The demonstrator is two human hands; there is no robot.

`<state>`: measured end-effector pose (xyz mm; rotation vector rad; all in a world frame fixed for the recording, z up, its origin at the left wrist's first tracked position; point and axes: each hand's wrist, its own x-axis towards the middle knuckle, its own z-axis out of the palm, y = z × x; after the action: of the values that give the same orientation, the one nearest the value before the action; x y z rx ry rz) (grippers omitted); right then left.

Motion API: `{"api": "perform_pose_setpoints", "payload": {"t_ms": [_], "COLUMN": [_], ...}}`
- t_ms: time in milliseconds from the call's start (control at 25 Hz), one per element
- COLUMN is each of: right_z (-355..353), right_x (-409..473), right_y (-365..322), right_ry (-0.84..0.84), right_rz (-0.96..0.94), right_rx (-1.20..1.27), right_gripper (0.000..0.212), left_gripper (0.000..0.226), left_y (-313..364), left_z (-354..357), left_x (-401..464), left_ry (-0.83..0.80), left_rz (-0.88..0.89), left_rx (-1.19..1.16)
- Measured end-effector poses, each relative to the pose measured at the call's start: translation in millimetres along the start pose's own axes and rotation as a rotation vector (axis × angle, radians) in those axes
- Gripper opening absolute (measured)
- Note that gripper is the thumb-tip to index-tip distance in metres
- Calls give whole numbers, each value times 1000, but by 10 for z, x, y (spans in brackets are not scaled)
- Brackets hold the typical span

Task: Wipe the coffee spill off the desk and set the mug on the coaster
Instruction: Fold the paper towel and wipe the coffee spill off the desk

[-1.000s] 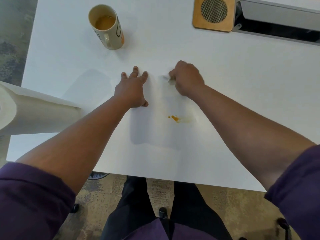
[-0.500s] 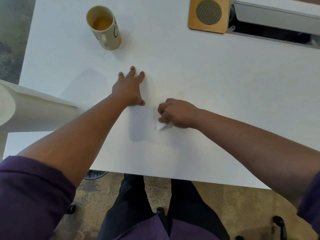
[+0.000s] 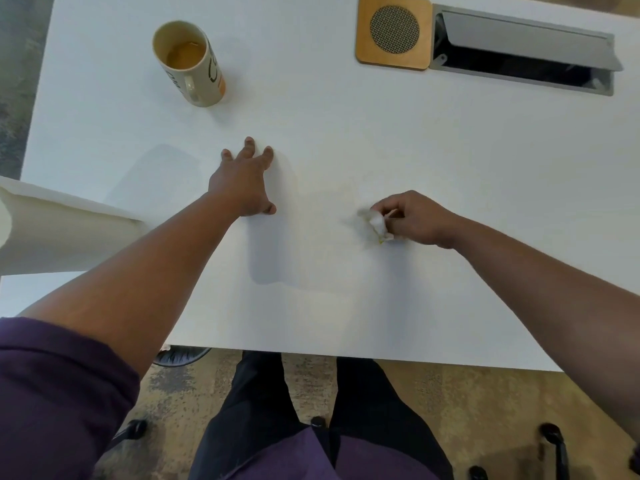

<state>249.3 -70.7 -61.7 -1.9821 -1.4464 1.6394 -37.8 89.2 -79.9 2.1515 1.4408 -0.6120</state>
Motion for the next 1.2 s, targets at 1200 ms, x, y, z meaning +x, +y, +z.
{"api": "perform_pose_setpoints", "payload": {"t_ms": [1200], "right_z": [1265], "right_x": [-286], "right_y": [306], "right_ry": [822], "right_rz": [-82], "right_rx": [-261], "right_gripper": [9], "left_gripper": [119], "left_y": [12], "left_z": [-9], "left_x": [-16], "left_ry": [-2], "left_rz": [-9], "left_rx": [-5]}}
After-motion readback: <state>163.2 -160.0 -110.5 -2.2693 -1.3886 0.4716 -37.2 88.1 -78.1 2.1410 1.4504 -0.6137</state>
